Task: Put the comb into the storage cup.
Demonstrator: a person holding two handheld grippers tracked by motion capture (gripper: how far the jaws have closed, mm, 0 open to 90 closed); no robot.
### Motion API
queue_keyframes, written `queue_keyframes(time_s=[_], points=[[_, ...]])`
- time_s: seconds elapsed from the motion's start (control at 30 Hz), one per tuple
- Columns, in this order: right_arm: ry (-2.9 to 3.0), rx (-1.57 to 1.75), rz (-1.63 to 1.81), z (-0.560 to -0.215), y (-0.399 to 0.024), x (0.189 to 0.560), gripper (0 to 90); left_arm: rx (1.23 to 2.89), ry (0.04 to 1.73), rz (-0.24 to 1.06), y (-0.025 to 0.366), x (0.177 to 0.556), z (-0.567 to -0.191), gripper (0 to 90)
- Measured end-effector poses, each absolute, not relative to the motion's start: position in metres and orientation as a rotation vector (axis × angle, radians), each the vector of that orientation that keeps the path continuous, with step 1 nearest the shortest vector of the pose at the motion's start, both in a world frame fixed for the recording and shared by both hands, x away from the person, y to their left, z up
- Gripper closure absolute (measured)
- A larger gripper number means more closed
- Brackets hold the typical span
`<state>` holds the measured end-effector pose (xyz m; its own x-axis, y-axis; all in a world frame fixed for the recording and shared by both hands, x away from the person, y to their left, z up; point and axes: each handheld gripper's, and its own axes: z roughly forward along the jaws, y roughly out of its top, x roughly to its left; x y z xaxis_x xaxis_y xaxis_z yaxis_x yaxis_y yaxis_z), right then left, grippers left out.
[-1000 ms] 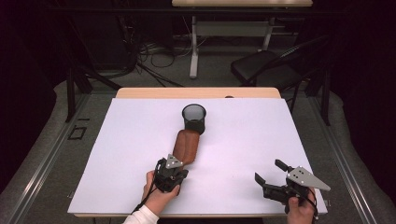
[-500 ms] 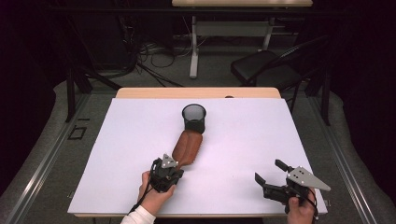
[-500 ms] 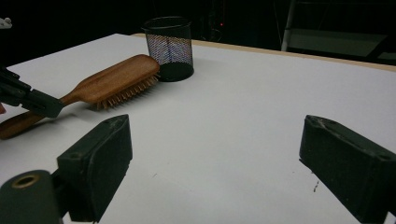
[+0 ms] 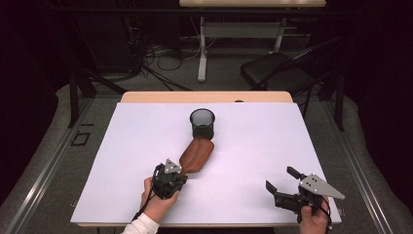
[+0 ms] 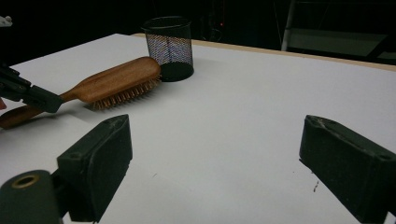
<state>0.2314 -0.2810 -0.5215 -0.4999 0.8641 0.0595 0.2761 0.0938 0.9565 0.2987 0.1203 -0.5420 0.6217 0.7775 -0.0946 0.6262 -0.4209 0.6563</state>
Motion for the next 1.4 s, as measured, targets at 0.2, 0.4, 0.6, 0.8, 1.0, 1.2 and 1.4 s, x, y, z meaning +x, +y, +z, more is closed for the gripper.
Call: queue_keyframes(time_s=[0.2, 0.4, 0.6, 0.8, 1.0, 1.2, 1.4], points=[[1.841, 1.115, 1.422, -0.521, -0.281, 0.231, 9.2, 2.174, 1.117, 0.305, 0.127, 0.302, -0.542, 90.0], [1.841, 1.115, 1.42, -0.521, -0.281, 0.232, 9.2, 2.181, 1.136, 0.317, 0.136, 0.308, -0.541, 90.0], [1.842, 1.114, 1.42, -0.521, -0.281, 0.232, 9.2, 2.175, 1.156, 0.328, 0.144, 0.313, -0.542, 90.0], [1.842, 1.113, 1.422, -0.522, -0.281, 0.232, 9.2, 2.153, 1.191, 0.333, 0.152, 0.319, -0.543, 90.0], [1.843, 1.109, 1.424, -0.522, -0.28, 0.232, 9.2, 2.155, 1.204, 0.327, 0.156, 0.321, -0.543, 90.0], [1.843, 1.114, 1.43, -0.522, -0.28, 0.232, 9.2, 2.14, 1.22, 0.33, 0.159, 0.323, -0.544, 90.0], [1.844, 1.112, 1.429, -0.522, -0.28, 0.233, 9.2, 2.132, 1.234, 0.326, 0.162, 0.325, -0.544, 90.0]])
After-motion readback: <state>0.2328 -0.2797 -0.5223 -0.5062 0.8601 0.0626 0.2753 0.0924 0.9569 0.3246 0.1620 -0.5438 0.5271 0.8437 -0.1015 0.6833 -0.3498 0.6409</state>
